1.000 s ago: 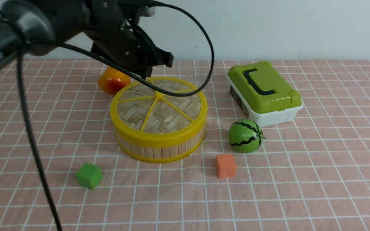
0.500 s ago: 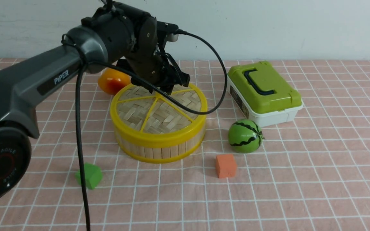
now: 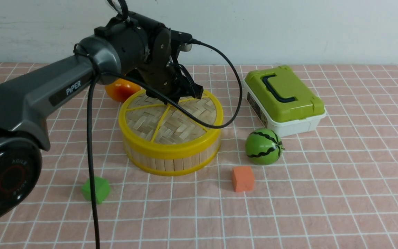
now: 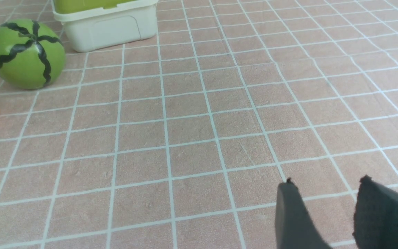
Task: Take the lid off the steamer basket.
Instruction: Use the left arm to lift the lid of the steamer, then use the left arm to place the steamer lid on the table
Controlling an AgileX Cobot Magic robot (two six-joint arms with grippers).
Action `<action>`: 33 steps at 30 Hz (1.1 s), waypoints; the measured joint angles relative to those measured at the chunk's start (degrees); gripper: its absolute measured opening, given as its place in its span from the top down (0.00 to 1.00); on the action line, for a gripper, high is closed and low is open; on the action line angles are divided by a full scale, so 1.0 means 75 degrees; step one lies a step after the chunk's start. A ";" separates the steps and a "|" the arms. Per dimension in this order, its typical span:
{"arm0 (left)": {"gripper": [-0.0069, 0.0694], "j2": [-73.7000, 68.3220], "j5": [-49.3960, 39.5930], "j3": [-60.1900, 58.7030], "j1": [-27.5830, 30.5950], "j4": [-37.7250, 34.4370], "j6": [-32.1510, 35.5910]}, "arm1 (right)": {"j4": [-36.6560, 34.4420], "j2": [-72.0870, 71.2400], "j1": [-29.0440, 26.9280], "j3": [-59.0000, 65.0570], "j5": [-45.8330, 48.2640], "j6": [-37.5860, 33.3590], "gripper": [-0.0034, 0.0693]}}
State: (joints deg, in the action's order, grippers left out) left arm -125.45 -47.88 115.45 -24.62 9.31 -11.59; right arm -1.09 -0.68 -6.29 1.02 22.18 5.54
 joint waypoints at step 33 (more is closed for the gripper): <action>0.77 0.3217 0.0786 -0.3145 0.2710 0.1356 -0.1282 | 0.0000 0.0000 0.0000 0.0000 0.0000 0.0000 0.62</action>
State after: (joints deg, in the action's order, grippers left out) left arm -101.32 -41.99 91.86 -4.30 19.48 -21.20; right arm -1.09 -0.68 -6.29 1.02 22.18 5.54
